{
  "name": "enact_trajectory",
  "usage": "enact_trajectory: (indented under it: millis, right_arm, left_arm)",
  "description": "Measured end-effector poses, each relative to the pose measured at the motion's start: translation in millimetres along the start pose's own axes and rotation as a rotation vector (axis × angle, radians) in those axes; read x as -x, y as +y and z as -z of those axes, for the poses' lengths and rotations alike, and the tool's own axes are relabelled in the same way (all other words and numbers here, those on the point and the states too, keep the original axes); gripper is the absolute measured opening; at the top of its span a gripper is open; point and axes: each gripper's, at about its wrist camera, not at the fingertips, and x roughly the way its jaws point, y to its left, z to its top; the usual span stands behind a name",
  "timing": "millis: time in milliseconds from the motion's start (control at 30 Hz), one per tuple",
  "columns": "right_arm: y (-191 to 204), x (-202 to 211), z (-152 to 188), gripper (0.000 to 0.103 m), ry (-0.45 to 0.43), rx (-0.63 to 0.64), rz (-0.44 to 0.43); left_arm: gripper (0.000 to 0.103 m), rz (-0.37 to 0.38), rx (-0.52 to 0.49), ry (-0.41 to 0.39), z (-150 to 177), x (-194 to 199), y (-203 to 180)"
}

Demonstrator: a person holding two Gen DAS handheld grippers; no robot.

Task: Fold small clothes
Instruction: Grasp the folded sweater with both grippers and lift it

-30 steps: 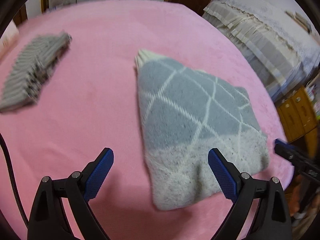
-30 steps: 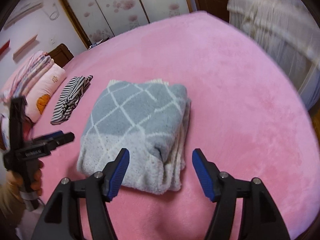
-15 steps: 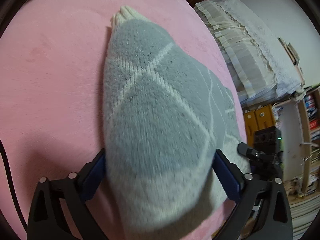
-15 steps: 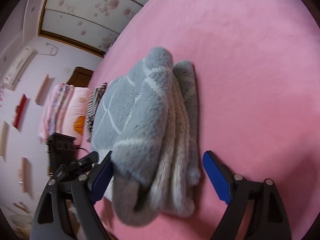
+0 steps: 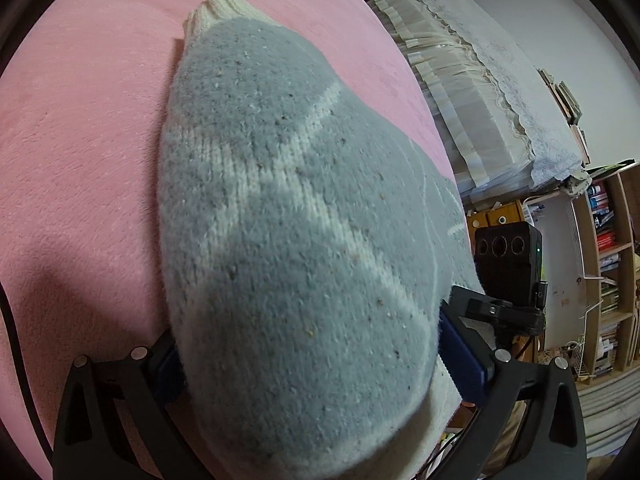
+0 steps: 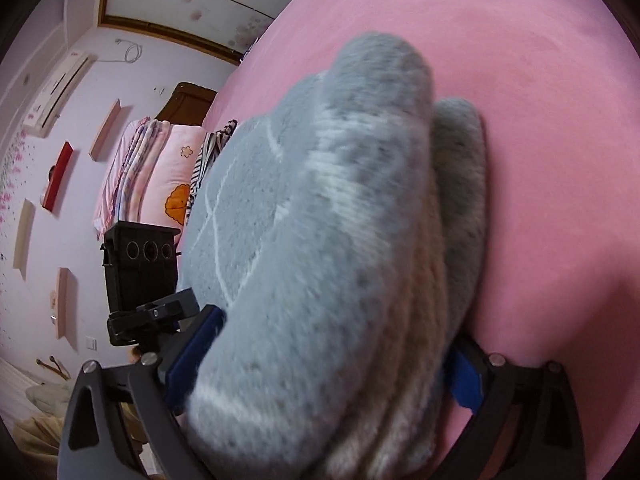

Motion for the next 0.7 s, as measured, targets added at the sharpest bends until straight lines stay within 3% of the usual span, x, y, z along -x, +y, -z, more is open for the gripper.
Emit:
enact_trajectory:
  millis: [133,200,367,567,700]
  right_arm:
    - [-0.7,13.9,5.0,0.065,-0.027,0.001,0.006]
    - [9.1,17.9,9.1,0.059,-0.041,0.013,0.01]
    - [28.2,26.7,12.4,0.052,-0.087,0.032,0.052]
    - [71.5,39.5,31.5,0.049,-0.118,0.08,0.114]
    - [110.6,46.6,53.5,0.049,-0.131,0.111,0.111]
  left_arm:
    - [0.087,-0.01,-0.052,-0.009,4.6,9.7,-3.3]
    - [0.082,-0.022,-0.072,-0.018,5.4,14.3,-9.9]
    - [0.07,-0.055,-0.085,-0.064,10.5,35.4,-24.1]
    - [0.068,-0.096,-0.114,-0.103,36.4,84.6,-47.4]
    - [0.068,-0.114,-0.146,-0.127,59.5,132.1,-60.6]
